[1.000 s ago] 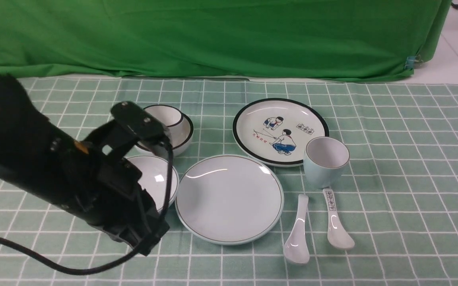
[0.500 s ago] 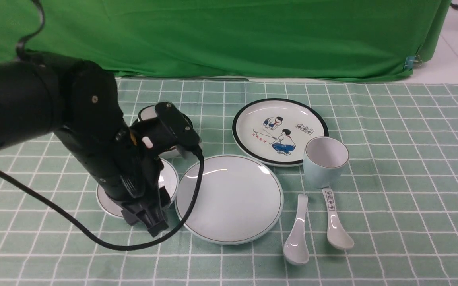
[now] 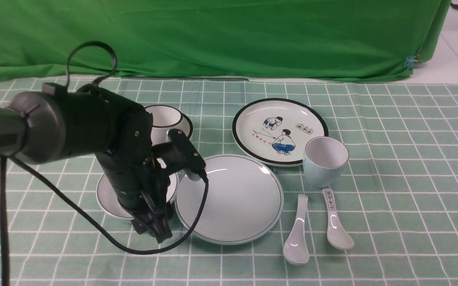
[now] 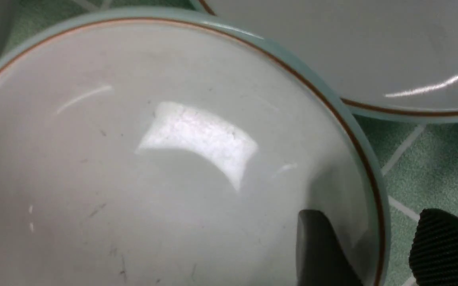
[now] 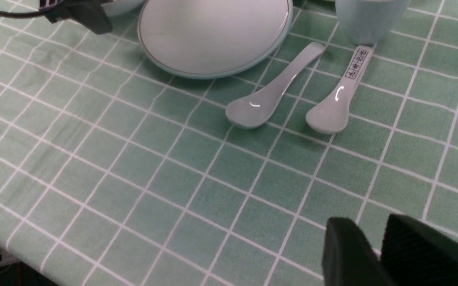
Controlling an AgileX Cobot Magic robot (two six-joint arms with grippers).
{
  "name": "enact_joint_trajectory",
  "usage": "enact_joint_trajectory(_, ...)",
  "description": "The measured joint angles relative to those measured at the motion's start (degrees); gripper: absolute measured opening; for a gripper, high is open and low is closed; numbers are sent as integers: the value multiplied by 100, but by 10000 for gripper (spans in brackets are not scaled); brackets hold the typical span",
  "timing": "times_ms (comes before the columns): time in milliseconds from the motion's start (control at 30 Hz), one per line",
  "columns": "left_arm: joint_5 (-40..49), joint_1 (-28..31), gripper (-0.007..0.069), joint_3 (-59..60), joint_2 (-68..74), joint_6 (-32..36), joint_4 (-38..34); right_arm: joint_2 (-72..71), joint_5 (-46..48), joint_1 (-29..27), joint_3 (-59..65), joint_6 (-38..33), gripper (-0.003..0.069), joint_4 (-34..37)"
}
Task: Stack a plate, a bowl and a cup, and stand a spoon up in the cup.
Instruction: Use the left arm to grab a blue rice bowl, then use the left arm to put the blue rice bowl into the blue large plate in the middle
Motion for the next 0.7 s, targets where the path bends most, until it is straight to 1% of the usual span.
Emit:
enact_joint_trajectory(67, -47, 0, 246, 0, 49, 0, 9, 0, 0, 0, 0, 0, 178, 0)
enact_joint_trajectory(133, -123, 0, 164, -6, 81, -29, 8, 0, 0, 0, 0, 2, 178, 5)
enact_joint_trajectory(167, -138, 0, 104, -6, 83, -59, 13, 0, 0, 0, 0, 2, 178, 5)
enact_joint_trajectory(233, -103, 0, 52, -41, 29, -154, 66, 0, 0, 0, 0, 8, 178, 49)
enact_joint_trajectory(400, 169, -113, 25, -41, -301, -375, 92, 0, 5, 5, 0, 15, 179, 80)
enact_joint_trajectory(433, 246, -272, 25, -35, -565, -422, 92, 0, 5, 5, 0, 15, 179, 80)
enact_joint_trajectory(500, 131, -655, 23, -59, -965, -467, 244, 0, -30, 5, 0, 15, 179, 80)
enact_joint_trajectory(533, 119, -719, 23, -66, -990, -466, 263, 0, -28, 5, 0, 15, 179, 80)
enact_joint_trajectory(600, 110, -1076, 23, -262, -1100, -499, 236, 0, -103, 5, 0, 15, 179, 86)
enact_joint_trajectory(700, 90, -1276, 23, -431, -944, -530, 194, 0, -148, 5, 0, 15, 181, 86)
